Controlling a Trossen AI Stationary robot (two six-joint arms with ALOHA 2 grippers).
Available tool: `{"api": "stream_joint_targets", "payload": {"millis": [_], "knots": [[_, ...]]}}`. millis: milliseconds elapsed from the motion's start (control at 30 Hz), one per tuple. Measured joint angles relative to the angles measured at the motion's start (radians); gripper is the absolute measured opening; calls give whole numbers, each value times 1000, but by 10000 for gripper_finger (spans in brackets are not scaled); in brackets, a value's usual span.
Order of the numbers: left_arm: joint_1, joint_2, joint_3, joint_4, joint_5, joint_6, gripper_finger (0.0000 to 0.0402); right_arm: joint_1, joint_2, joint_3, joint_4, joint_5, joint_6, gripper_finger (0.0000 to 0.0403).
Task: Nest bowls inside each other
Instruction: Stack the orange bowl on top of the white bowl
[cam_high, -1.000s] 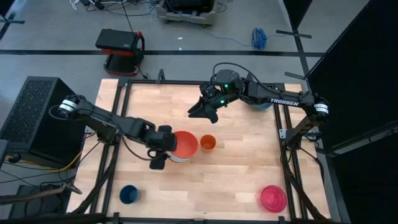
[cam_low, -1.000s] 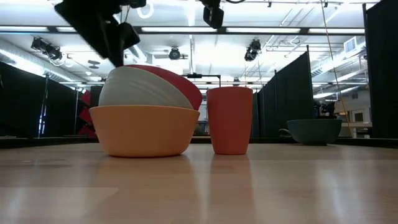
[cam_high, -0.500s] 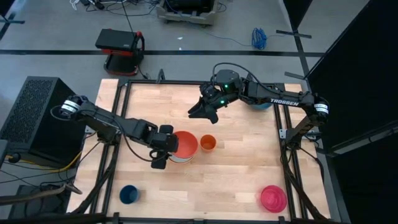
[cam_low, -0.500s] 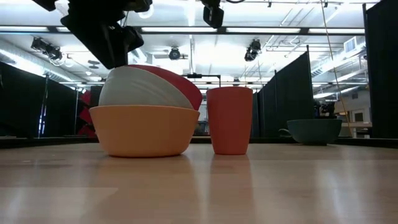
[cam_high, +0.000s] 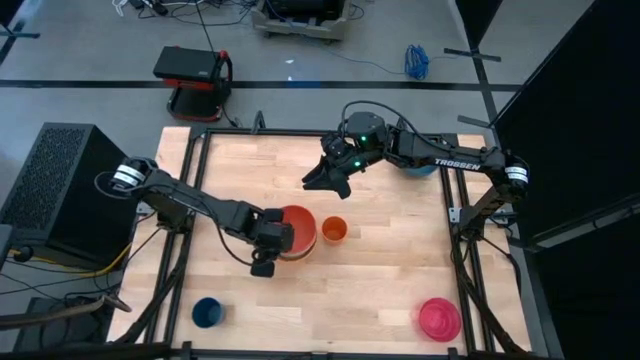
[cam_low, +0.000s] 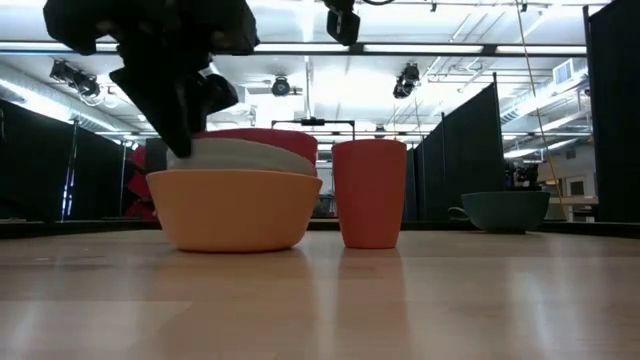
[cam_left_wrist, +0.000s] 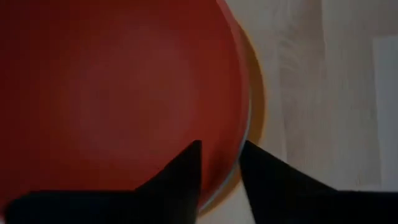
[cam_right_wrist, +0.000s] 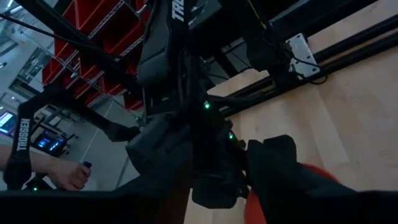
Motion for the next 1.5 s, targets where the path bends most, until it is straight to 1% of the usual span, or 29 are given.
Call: {"api": "stream_joint_targets", "payload": {"millis": [100,133,167,733,1033,1133,1500], "knots": [[0,0,0,4,-5,-28,19,0,0,0,0,-1,0,138],[0,0,0,3,-15,-38,11,0,0,0,0,-1,0,138],[0,0,0,5,-16,-43,15,0,0,0,0,-1,0,138],[0,-1,0,83,-14,-86,121,0,0,0,1,-2,0,138],[1,-1,0,79,-14,-125,256,0,0,0,1,-4,0,151],[7,-1,0,79,-14,-141,291,0,0,0,-1,-6,0,150],[31,-2,41,16,16,-123,298,-3,0,0,-67,-12,-19,150]]}}
